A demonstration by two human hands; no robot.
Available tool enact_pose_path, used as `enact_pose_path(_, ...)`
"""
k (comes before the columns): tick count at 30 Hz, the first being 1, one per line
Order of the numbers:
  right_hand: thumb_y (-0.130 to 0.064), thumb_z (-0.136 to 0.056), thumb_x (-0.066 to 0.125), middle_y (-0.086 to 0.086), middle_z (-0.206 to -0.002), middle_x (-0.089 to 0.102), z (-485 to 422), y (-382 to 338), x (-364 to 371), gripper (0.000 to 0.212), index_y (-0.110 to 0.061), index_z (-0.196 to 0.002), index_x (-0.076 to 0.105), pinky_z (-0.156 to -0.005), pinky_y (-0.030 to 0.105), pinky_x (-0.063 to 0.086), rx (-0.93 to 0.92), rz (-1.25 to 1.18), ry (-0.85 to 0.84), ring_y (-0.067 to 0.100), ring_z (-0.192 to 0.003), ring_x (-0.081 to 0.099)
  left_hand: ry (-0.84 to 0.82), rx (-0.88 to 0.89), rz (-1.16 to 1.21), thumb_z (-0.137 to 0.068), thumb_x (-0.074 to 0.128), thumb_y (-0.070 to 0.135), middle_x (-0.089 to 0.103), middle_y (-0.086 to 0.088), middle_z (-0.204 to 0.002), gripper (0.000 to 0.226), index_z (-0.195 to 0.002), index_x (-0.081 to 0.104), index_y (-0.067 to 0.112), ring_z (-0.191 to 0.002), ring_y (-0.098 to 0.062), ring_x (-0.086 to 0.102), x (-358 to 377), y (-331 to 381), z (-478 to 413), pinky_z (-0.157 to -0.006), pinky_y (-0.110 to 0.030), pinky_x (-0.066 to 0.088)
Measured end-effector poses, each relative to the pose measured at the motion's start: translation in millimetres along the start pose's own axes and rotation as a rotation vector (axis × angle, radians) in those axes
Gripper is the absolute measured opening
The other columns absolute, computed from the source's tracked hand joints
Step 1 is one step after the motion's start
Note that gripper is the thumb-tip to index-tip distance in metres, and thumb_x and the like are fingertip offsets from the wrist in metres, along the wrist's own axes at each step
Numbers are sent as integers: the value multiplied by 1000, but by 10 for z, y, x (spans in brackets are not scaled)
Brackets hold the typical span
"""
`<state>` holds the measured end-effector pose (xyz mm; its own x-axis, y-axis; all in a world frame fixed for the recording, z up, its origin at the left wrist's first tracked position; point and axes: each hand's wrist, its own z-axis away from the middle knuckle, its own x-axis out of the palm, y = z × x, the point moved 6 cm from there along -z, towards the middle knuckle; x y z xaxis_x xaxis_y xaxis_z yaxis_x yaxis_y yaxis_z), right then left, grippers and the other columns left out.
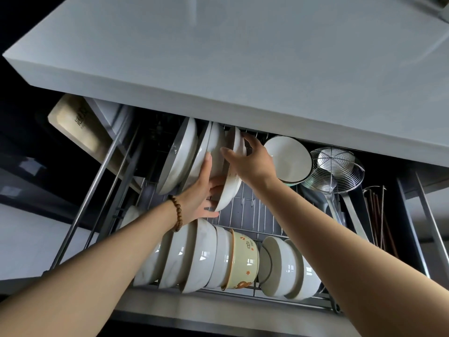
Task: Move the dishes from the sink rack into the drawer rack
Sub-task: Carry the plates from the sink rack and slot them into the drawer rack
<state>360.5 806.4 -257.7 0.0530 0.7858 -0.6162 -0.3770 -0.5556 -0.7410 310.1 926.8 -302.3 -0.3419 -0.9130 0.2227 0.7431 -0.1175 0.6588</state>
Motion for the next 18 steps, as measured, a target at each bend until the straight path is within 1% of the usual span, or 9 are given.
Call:
enact_pose_path(2, -48, -82, 64, -3, -138, 52, -51, -27, 32, 68, -31, -142, 38, -101, 33, 42, 2, 8, -3, 18, -131, 44, 8, 2, -56, -46, 19, 86, 37, -6, -149, 120, -145, 31, 19, -136, -26, 36, -51, 22, 23, -108, -44, 35)
enact_pose_path(5, -50, -81, 65, -4, -138, 53, -104, -33, 66, 69, -30, -142, 40, -102, 33, 42, 0, -23, -6, 19, -132, 43, 40, 41, -97, -74, 17, 76, 41, -11, -145, 95, -142, 36, 12, -132, -27, 42, -132, 37, 27, -106, -39, 40)
enact_pose_path(7, -54, -80, 65, -5, -140, 51, -112, -34, 75, 72, -29, -142, 39, -104, 31, 40, -17, -27, -8, 19, -134, 40, 84, 125, -145, -86, 28, 63, 53, -14, -134, 74, -133, 48, 9, -119, -27, 54, -177, 81, 18, -95, -35, 49)
enact_pose_path(9, -57, -78, 66, -3, -141, 50, -117, -19, 94, 77, -28, -143, 38, -106, 31, 37, -39, -39, -16, 18, -135, 38, 83, 222, -227, -91, 45, 44, 62, -12, -123, 49, -124, 56, 8, -103, -19, 62, -181, 129, 23, -88, -29, 53)
enact_pose_path(11, -59, -75, 68, 2, -139, 50, -113, 11, 124, 82, -28, -144, 36, -108, 32, 37, -43, -74, -49, 19, -133, 41, 83, 334, -334, -89, 59, 24, 69, 1, -107, 25, -113, 63, 17, -92, -5, 64, -188, 172, 18, -86, -25, 54)
enact_pose_path(12, -57, -74, 70, 3, -139, 50, -107, 29, 141, 84, -29, -145, 35, -109, 34, 38, -39, -110, -75, 19, -132, 43, 106, 382, -378, -86, 64, 19, 70, 8, -99, 18, -102, 66, 26, -91, -1, 64, -207, 185, 18, -87, -27, 54)
enact_pose_path(14, -49, -76, 73, 3, -143, 46, -80, 64, 165, 84, -30, -146, 33, -109, 38, 39, -27, -226, -127, 16, -132, 43, 184, 431, -417, -83, 68, 17, 73, 10, -88, 20, -83, 69, 37, -86, -5, 67, -263, 200, 11, -89, -34, 54)
enact_pose_path(16, -44, -79, 73, 0, -148, 41, -48, 110, 190, 80, -31, -146, 32, -110, 39, 38, -6, -367, -181, 10, -135, 39, 237, 473, -424, -83, 68, 19, 75, 1, -83, 15, -80, 71, 33, -80, -16, 69, -278, 244, 30, -84, -37, 56)
enact_pose_path(18, -46, -80, 71, 2, -151, 38, -29, 182, 241, 79, -35, -147, 30, -112, 41, 36, 31, -479, -239, 13, -138, 37, 280, 529, -336, -85, 65, 12, 75, -3, -87, 18, -80, 71, 28, -78, -13, 71, -282, 311, 65, -77, -31, 58)
